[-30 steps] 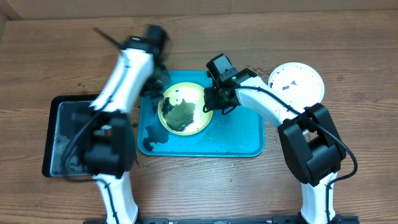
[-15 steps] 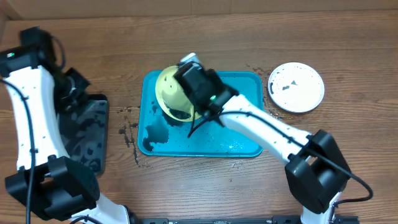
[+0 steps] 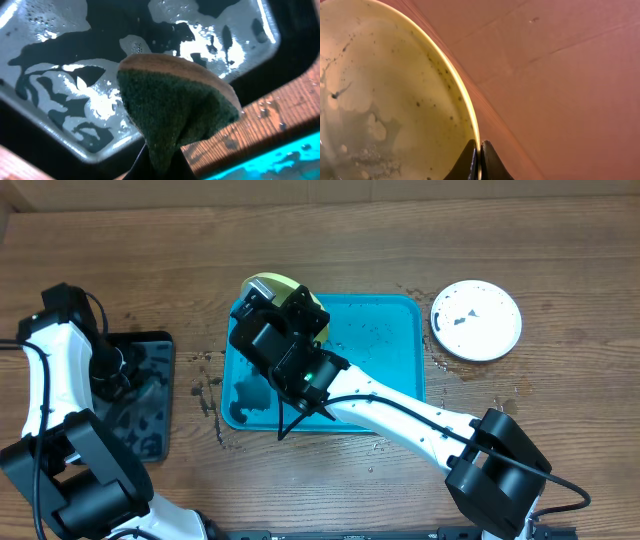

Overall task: Clean dirty plates on tray and stack at the side
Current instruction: 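Tilt the yellow-green plate up on its edge with the right gripper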

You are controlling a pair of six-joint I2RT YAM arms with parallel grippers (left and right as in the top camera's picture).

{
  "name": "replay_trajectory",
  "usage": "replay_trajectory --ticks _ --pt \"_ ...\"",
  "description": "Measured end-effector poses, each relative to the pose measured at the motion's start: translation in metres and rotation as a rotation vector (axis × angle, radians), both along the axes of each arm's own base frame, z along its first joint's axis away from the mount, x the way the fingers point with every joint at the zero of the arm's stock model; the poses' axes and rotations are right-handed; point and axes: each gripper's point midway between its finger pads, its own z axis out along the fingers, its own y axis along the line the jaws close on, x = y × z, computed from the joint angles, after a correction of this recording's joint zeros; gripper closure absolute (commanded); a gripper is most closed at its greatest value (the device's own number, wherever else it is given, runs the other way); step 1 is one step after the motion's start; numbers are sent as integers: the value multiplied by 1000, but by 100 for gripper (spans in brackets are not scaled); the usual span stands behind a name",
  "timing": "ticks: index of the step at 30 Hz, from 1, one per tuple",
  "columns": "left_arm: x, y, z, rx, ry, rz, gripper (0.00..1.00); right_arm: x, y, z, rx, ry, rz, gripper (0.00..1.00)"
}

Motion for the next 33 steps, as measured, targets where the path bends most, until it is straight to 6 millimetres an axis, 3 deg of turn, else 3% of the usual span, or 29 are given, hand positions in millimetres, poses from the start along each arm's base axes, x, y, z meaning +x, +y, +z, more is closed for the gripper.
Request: replay_trajectory --ticks 10,17,21,24,30,33 --pt "-9 30 -17 103 6 73 96 0 -3 1 -31 -5 -4 96" --pt "-12 33 -33 126 1 79 96 0 -3 2 -34 -8 -7 96" --pt "-8 38 -32 152 -11 82 96 0 -4 2 -21 -9 -14 96" --pt "-7 40 -31 162 -15 83 85 0 -5 0 -6 -4 -25 96" --pt "-6 42 -31 169 -20 87 89 2 -11 -3 15 2 -48 96" --pt "-4 43 -31 173 -30 87 84 2 -12 -3 21 2 -52 96"
